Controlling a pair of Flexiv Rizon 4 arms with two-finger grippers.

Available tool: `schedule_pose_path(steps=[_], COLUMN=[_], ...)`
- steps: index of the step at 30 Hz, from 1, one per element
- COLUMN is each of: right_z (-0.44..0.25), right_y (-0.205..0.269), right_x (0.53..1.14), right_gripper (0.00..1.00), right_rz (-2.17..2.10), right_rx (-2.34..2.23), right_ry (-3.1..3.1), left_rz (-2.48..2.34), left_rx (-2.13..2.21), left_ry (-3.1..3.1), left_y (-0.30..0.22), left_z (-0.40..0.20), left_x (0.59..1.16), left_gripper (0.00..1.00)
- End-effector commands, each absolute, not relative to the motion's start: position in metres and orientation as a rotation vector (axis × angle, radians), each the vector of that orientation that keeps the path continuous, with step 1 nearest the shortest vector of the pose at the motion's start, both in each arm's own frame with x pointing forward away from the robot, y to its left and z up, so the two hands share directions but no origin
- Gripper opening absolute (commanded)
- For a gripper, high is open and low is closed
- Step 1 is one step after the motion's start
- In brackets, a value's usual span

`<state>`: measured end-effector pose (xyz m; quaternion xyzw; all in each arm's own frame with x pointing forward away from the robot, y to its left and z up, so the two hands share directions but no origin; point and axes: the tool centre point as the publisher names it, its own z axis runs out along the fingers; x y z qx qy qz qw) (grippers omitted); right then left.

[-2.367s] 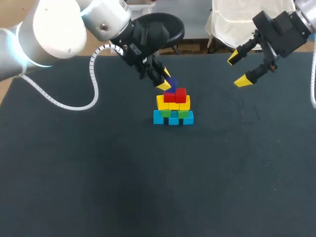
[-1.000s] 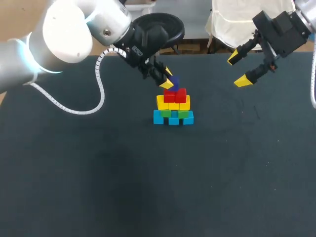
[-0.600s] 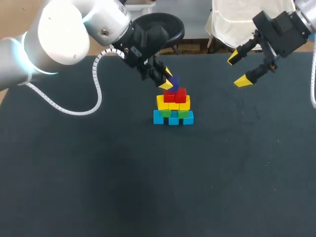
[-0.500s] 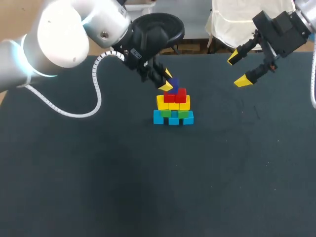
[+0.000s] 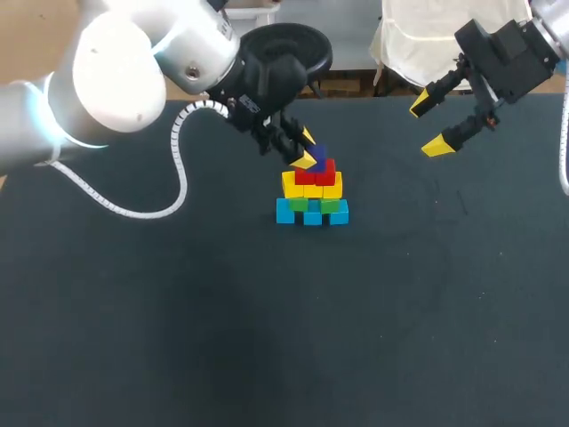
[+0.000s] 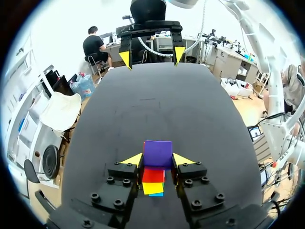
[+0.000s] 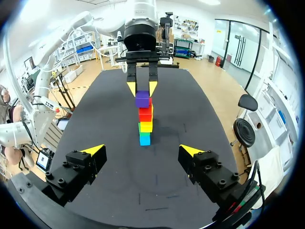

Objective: Place the blue cubes, place green cubes on the blue cubes, place the yellow cubes on the green cubes, then place the red cubes on the yellow cubes, and place purple cube on the red cubes.

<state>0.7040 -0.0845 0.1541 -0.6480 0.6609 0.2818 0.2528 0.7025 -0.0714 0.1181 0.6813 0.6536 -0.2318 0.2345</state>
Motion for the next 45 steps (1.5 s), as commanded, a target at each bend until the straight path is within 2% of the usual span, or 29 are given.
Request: schedule_pose_path(steps=[1, 25, 26, 28, 29, 30, 45], right_z=[0.154, 0.154, 0.154, 0.154, 0.154, 0.154, 0.154], right_y=[-0.084, -0.084, -0.084, -0.084, -0.084, -0.084, -0.084], right_x=[0.704, 0.704, 0.704, 0.704, 0.704, 0.704, 0.704], right_gripper=[1.00, 1.00, 1.00, 1.00, 1.00, 1.00, 1.00], right_rz=[0.765, 0.765, 0.765, 0.765, 0.765, 0.765, 0.765], right_rx=[-1.761, -1.761, -1.761, -1.761, -1.761, -1.761, -1.761], right_ry=[1.797, 1.797, 1.797, 1.797, 1.797, 1.797, 1.797], left_rz=[-0.635, -0.626, -0.628, -0.625, -0.626, -0.632, -0.700], left_rx=[1.873, 1.858, 1.855, 1.845, 1.833, 1.827, 1.811], left_ry=[1.793, 1.821, 1.824, 1.838, 1.851, 1.855, 1.802], left_y=[-0.072, -0.074, -0.073, -0.073, -0.073, -0.073, -0.063], left_z=[0.118, 0.116, 0.116, 0.116, 0.115, 0.115, 0.136], left_x=[0.705, 0.709, 0.709, 0.709, 0.710, 0.710, 0.709], left_gripper=[0.00, 0.00, 0.07, 0.38, 0.62, 1.00, 1.00])
